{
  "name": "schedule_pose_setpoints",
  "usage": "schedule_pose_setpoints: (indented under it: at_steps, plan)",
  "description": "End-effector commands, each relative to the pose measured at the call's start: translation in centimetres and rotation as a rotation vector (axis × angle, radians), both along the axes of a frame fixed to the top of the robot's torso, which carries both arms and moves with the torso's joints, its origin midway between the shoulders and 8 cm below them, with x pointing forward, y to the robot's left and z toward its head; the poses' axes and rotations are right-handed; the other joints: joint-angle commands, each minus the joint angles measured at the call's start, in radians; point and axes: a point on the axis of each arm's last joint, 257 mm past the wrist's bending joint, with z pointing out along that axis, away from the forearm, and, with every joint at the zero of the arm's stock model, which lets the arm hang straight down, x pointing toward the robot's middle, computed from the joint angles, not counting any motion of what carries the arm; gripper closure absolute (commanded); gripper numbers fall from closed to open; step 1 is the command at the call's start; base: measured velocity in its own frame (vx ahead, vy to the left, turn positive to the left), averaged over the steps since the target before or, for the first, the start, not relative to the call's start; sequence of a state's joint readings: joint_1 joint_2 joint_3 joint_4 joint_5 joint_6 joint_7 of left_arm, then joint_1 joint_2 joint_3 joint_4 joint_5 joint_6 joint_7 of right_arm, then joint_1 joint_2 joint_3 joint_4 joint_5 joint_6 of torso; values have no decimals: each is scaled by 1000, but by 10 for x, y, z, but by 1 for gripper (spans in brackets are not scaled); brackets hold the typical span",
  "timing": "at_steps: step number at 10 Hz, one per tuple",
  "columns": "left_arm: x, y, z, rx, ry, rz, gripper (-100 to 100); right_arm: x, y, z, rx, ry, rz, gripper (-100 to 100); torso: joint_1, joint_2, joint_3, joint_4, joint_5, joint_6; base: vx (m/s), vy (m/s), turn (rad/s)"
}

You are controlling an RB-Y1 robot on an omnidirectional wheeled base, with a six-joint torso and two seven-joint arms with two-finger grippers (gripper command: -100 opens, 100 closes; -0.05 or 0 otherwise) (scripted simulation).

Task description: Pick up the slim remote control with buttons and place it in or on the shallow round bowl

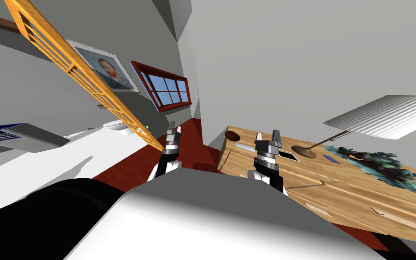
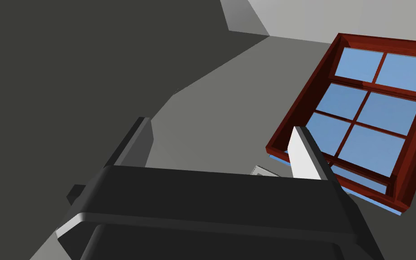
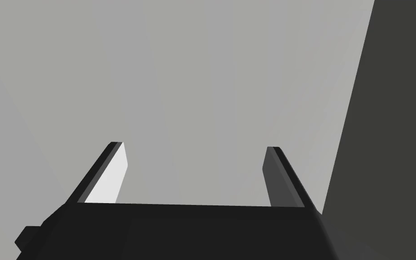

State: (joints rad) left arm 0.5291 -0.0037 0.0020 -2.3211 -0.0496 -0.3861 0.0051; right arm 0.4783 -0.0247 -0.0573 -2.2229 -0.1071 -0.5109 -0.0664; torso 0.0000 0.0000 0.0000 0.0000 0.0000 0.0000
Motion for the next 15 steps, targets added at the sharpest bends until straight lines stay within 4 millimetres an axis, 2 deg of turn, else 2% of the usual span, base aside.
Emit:
schedule_pose_setpoints:
  at_steps: [1,3,6,9,10,12,13,14,15]
  plan:
    - [0,0,0,0,0,0,0,0,7,-3,-43,13,27,-100,0,0,0,0,0,0,-88,-67,18]
    - [0,0,0,0,0,0,0,1,16,-10,-94,31,59,-100,-8,9,5,2,-2,0,-171,-126,41]
    - [0,0,0,0,0,0,0,1,26,-20,-161,57,97,-100,-8,12,7,3,-2,0,-150,-96,52]
    - [0,0,0,0,0,0,0,3,41,-43,-276,103,156,-100,-6,11,6,2,-1,0,-164,-88,78]
    - [0,0,0,0,0,0,0,3,43,-44,-292,106,163,-100,-8,13,7,3,-2,0,-143,-71,40]
    - [0,0,0,0,0,0,0,4,52,-66,-380,143,204,-100,-4,9,5,2,-1,0,-138,-48,111]
    - [0,0,0,0,0,0,0,3,54,-66,-400,147,214,-100,-4,10,6,2,-1,0,-116,-34,47]
    - [0,0,0,0,0,0,0,3,58,-80,-448,168,234,-100,-3,8,5,2,-1,0,-93,-20,113]
    - [0,0,0,0,0,0,0,3,59,-80,-462,171,241,-100,-3,6,4,2,-1,0,-72,-20,50]
